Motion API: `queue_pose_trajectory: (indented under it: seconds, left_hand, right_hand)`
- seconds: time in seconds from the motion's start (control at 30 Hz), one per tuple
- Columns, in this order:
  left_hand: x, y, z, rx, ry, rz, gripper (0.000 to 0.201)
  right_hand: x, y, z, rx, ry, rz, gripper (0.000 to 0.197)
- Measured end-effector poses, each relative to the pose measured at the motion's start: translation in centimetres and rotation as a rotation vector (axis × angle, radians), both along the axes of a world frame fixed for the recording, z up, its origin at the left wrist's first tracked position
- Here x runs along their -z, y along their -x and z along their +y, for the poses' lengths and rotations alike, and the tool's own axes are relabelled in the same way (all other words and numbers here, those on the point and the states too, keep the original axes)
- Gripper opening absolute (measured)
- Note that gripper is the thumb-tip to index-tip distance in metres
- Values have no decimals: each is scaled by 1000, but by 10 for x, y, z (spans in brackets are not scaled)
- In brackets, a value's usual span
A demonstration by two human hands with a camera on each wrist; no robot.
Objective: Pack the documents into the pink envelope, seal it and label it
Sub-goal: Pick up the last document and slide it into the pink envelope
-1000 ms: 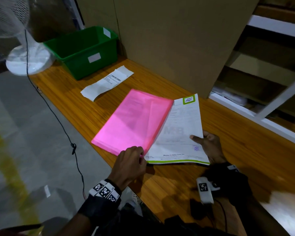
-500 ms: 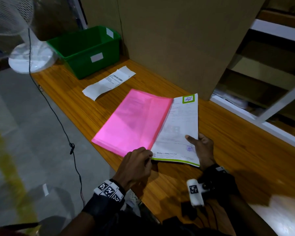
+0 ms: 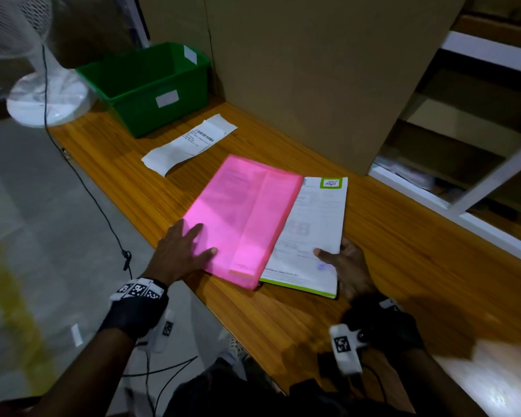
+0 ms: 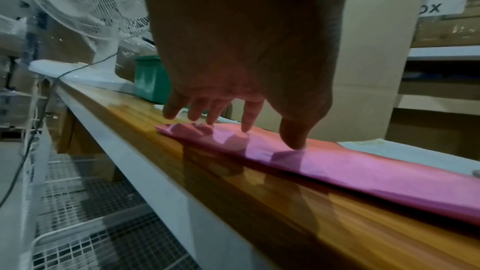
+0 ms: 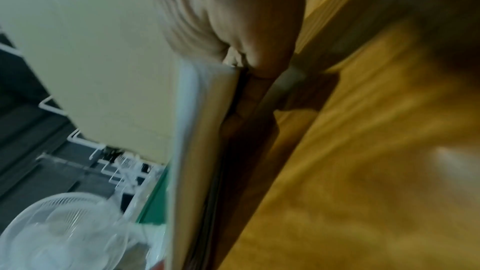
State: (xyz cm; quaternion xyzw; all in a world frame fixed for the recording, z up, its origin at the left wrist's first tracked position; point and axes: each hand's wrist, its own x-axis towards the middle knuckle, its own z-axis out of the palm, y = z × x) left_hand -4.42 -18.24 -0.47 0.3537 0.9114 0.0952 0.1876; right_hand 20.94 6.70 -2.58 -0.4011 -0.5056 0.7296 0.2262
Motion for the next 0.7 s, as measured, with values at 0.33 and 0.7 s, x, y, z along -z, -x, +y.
queue_pose_trajectory:
  seconds: [0.33,0.7]
  left_hand:
    - [-1,25,8,3,-28,44,68]
    - [-9,44,22,13,-158,36,68]
  right_hand:
    - [-16,32,-20,-170,-19,-57,39]
    - [-18,54,-23,-40,-61,-111,15]
